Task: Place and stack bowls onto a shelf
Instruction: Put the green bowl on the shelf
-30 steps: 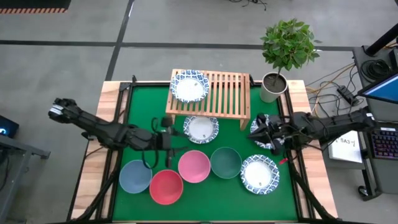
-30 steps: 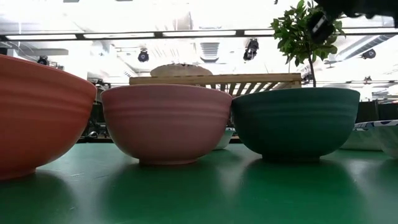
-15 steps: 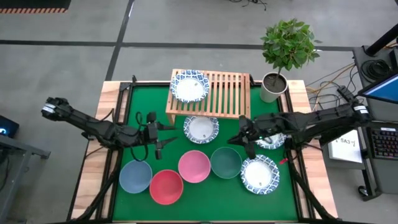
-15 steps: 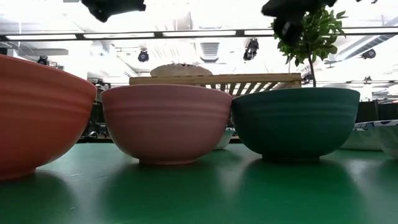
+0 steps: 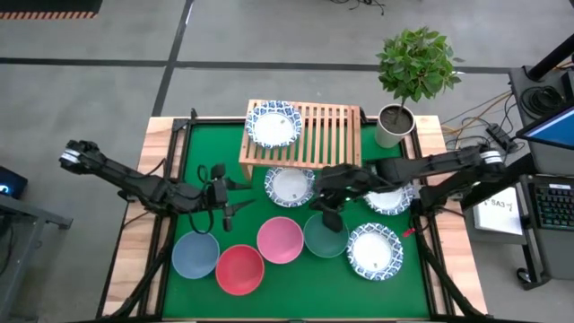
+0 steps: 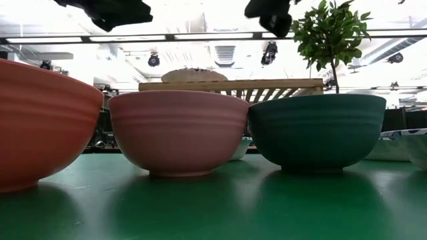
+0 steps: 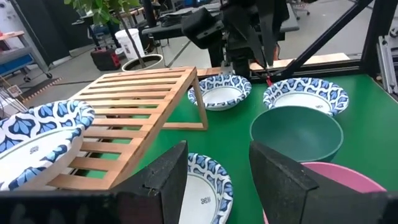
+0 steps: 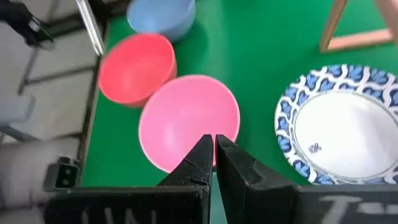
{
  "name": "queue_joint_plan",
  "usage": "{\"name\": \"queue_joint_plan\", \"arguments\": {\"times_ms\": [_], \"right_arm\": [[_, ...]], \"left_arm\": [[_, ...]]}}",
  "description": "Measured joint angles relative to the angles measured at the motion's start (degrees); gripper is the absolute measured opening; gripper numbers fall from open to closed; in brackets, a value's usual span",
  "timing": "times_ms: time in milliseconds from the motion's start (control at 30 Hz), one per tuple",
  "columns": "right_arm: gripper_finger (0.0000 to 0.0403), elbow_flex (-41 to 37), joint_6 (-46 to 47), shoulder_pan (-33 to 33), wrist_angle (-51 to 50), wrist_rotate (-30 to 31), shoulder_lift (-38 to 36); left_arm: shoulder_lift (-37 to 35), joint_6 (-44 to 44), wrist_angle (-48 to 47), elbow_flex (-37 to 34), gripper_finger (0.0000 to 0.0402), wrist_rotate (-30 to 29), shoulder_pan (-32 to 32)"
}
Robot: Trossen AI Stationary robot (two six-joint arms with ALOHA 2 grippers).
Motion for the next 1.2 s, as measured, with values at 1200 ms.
{"name": "queue_joint_plan", "arguments": {"times_ms": [1200], "right_arm": [[0.0009,15.0,-5.1,0.3,-29.3,-0.1,17.2]], "left_arm": [[0.3,0.9,-0.2,0.6,0.0155,0.1,-0.5]]}}
